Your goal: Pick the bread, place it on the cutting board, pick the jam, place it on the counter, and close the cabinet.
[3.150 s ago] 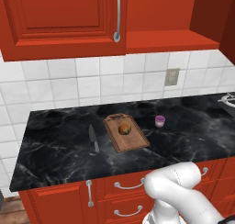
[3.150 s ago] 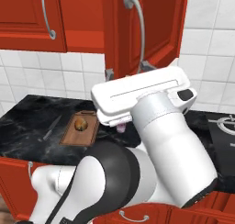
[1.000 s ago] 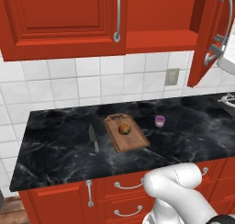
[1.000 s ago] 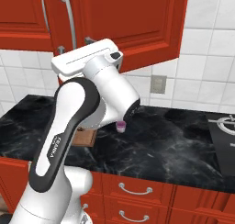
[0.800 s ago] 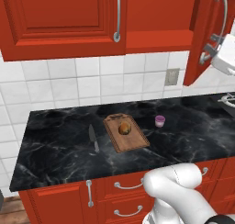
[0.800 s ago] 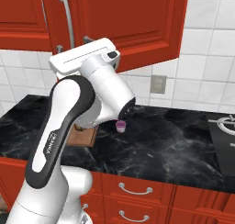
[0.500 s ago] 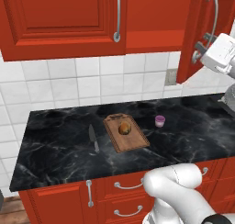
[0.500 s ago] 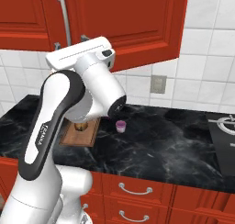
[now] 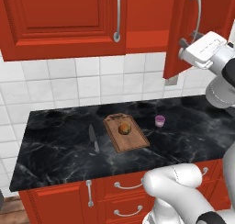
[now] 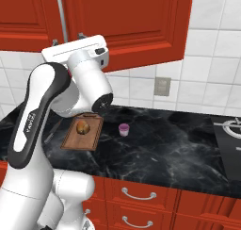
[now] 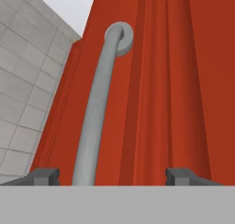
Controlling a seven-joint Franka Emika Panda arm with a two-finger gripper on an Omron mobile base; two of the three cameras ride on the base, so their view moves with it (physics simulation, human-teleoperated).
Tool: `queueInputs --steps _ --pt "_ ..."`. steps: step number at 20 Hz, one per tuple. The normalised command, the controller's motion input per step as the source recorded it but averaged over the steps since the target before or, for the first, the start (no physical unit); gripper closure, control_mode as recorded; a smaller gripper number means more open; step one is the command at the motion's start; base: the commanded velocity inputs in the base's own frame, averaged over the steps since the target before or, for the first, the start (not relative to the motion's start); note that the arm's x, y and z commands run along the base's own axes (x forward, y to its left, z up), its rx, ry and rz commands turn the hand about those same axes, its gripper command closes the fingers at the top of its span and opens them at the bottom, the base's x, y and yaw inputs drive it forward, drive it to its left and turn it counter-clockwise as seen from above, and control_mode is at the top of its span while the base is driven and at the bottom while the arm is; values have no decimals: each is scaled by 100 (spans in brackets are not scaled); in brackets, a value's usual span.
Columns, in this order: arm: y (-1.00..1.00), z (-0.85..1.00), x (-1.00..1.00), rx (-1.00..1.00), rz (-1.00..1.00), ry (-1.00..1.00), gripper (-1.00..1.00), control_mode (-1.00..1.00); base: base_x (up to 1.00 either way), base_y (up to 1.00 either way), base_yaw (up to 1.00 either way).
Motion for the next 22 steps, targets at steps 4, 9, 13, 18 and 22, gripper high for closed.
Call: queueInputs --steps 4,9,13,18,22 --pt "32 0 43 0 -9 0 -100 -100 0 0 0" --pt "30 0 46 0 -10 0 -100 -100 0 0 0" --pt "29 0 45 0 -9 0 -100 -100 0 0 0" --pt "29 0 44 0 -10 0 -100 -100 0 0 0" --pt "24 0 46 0 -9 0 -100 -100 0 0 0"
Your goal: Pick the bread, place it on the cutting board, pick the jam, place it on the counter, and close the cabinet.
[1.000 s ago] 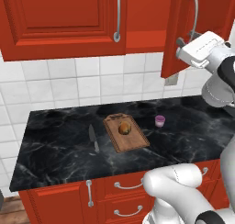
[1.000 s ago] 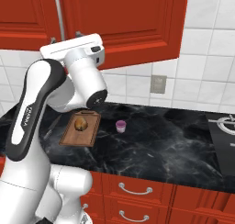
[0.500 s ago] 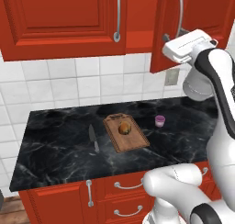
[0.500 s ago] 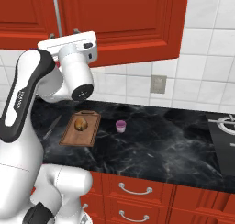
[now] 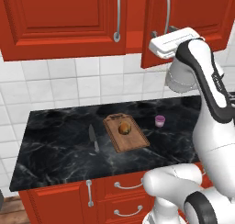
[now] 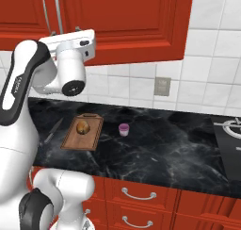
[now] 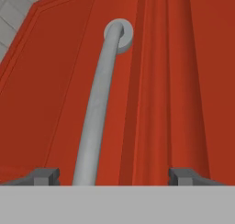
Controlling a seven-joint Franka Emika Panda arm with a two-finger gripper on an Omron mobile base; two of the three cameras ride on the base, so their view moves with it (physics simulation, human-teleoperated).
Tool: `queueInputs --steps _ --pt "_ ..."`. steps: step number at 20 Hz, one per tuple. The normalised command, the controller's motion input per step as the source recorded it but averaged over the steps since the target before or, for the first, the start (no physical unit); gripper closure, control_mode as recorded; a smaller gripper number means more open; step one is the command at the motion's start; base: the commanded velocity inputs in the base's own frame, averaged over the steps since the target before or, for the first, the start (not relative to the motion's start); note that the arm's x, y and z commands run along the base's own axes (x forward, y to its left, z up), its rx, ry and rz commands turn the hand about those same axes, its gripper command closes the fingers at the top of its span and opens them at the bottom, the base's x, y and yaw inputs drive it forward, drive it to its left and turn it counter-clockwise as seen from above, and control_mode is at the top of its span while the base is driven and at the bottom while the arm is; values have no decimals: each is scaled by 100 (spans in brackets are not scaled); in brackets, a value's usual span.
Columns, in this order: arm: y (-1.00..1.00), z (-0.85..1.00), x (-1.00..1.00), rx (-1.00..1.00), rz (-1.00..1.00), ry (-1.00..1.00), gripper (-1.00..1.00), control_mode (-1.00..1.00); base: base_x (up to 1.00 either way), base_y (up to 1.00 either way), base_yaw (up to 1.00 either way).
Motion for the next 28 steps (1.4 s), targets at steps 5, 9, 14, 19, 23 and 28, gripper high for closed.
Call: queueInputs --steps 5,9,14,19,23,28 --pt "14 0 43 0 -6 0 -100 -100 0 0 0" --pt "11 0 39 0 -5 0 -100 -100 0 0 0" --pt "6 0 41 0 -4 0 -100 -100 0 0 0" --pt "2 0 43 0 -3 0 -100 -100 0 0 0" --pt "4 0 45 0 -4 0 -100 -100 0 0 0" --pt "3 2 46 0 -4 0 -100 -100 0 0 0"
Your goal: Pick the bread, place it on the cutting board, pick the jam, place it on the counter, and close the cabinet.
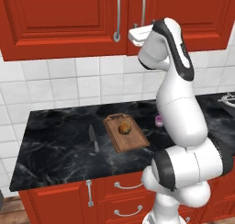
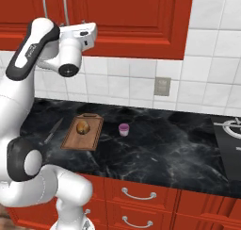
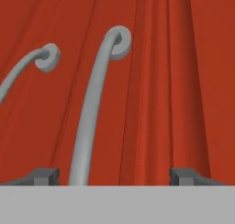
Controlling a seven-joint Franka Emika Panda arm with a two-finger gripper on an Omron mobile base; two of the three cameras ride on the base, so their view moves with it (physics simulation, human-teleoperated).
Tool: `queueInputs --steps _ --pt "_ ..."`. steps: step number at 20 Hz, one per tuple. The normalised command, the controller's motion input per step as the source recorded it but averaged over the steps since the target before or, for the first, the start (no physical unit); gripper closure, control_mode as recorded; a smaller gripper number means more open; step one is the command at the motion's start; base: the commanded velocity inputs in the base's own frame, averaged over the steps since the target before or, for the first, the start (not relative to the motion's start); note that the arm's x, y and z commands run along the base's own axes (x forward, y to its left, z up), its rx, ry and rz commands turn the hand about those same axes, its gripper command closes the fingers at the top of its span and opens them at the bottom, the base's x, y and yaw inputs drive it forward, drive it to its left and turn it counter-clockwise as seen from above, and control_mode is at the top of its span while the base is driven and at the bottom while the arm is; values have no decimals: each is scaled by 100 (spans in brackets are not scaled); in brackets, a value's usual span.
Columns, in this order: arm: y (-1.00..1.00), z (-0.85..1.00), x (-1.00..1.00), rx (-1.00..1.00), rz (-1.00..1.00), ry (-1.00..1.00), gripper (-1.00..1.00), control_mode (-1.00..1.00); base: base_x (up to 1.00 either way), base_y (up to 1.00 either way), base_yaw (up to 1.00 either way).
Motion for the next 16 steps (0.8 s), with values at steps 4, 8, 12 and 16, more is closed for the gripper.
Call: queueInputs --steps 4,8,12,16 --pt "4 10 40 0 -4 1 -100 -100 0 0 0" --pt "3 10 35 0 -3 2 -100 -100 0 0 0" --pt "4 5 38 0 -2 3 -100 -100 0 0 0" --pt "5 3 32 0 -2 5 -100 -100 0 0 0"
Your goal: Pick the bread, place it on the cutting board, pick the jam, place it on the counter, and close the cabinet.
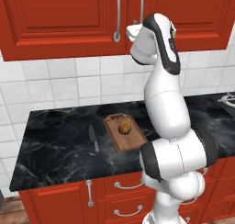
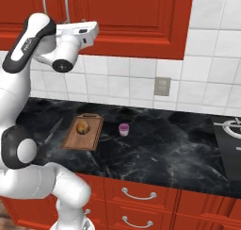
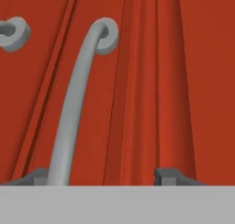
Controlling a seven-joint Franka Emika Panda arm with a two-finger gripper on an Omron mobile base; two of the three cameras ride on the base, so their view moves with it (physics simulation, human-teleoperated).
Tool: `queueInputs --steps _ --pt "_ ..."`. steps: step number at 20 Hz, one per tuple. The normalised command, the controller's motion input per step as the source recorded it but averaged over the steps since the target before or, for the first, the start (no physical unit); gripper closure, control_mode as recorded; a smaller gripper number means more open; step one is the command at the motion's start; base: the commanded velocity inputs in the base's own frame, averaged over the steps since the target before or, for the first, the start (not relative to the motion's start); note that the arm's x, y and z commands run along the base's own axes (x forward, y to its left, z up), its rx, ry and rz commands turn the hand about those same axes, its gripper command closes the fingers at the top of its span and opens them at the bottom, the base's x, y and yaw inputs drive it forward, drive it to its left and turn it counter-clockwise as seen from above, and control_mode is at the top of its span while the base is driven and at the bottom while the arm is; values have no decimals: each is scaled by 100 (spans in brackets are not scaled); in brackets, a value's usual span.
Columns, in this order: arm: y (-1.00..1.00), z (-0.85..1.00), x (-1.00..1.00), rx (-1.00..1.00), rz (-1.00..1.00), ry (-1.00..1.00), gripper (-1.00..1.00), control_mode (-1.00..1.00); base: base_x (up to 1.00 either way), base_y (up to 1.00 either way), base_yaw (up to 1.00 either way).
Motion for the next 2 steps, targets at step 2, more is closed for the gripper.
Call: queueInputs --steps 2 --pt "3 0 22 0 0 8 -100 -100 0 0 0"
